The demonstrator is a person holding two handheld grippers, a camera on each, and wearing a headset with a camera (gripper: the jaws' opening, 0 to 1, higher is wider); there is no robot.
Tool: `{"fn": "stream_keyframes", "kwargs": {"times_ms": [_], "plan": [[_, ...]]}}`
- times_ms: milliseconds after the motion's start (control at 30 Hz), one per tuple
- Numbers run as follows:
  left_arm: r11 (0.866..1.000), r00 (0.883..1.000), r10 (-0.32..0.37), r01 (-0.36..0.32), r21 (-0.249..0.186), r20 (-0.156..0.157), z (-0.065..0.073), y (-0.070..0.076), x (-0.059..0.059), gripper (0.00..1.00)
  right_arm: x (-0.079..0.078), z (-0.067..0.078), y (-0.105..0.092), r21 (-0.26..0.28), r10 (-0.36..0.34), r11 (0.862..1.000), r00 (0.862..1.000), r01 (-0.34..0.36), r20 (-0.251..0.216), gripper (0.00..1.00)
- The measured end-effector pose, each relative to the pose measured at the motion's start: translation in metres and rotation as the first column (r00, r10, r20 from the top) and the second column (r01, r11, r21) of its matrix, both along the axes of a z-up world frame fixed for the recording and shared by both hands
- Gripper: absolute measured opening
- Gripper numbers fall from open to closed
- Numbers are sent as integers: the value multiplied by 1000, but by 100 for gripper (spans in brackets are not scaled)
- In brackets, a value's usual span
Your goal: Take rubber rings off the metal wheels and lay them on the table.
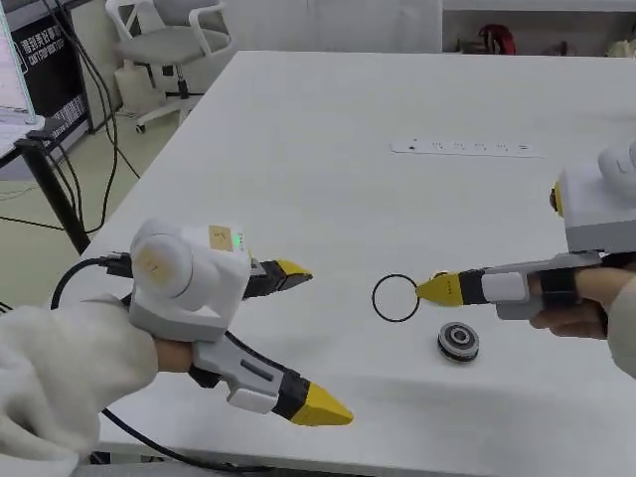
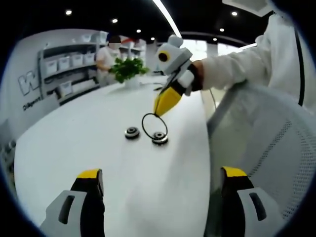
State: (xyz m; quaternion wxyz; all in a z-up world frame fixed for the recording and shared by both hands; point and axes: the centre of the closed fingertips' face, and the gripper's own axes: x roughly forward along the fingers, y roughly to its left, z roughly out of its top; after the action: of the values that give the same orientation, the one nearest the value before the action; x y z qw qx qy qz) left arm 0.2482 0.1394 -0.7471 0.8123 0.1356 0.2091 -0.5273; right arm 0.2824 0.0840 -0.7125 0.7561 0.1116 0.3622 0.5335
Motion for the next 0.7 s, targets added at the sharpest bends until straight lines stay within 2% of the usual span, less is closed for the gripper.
{"fn": "stream_keyframes", "kwargs": {"times_ms": [267,467,700], "plan": [[999,1000,30,-30,-28,7,2,1,4,100,0,-19,2,-19,-20,1000,999,19,-41,0],[998,999,38,-38,-45,1,2,0,7,100,1,-33,4,-61,-12,998,999,9,-40,0],[997,999,45,-45,-60,-2,0,-2,10,100,-1,-47,8,-87,4,996,998,-9,-62,0]]}}
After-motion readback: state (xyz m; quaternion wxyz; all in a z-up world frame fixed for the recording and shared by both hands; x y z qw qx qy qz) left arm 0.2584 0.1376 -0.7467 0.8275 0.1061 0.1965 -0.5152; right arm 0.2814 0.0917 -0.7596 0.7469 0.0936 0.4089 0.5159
